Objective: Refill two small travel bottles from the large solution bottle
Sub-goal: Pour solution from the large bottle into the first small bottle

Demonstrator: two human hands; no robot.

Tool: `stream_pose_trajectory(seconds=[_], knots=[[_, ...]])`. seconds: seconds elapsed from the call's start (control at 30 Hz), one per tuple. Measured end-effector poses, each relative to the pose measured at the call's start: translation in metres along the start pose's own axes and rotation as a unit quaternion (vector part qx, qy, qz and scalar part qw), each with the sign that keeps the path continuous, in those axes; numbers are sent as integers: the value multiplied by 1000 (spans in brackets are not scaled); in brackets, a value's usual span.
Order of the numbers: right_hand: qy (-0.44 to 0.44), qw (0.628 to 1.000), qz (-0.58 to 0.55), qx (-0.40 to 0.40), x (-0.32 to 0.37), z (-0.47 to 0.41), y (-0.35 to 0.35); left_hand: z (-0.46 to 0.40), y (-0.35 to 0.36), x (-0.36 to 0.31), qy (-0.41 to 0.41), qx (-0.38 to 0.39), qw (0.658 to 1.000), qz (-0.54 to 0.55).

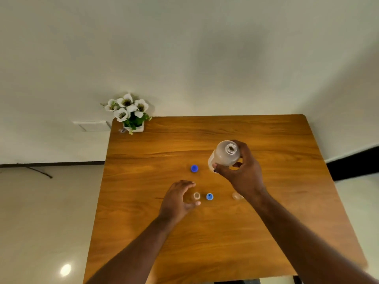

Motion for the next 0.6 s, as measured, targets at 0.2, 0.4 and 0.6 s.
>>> stream_pose_trajectory(seconds=[0.2, 0.4, 0.6], knots=[[28, 999, -20, -5, -23, 17, -21, -6, 9, 0, -1, 0, 1000, 23], [9, 997, -71, -5, -1, 20, -43, -11, -28, -44, -25, -67, 977, 201], [-88, 991, -96, -30, 63, 4, -96, -23, -118, -165, 106, -175, 934, 293]])
Point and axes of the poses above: each hand's wrist, its own z-axis away from the middle knuckle, its own y-axis out of the palm, x = y × z, the point moved 5 cm from there along -z, towards the middle knuckle, and after that the axes turned 2 degrees about y, right-handed, at the moved point
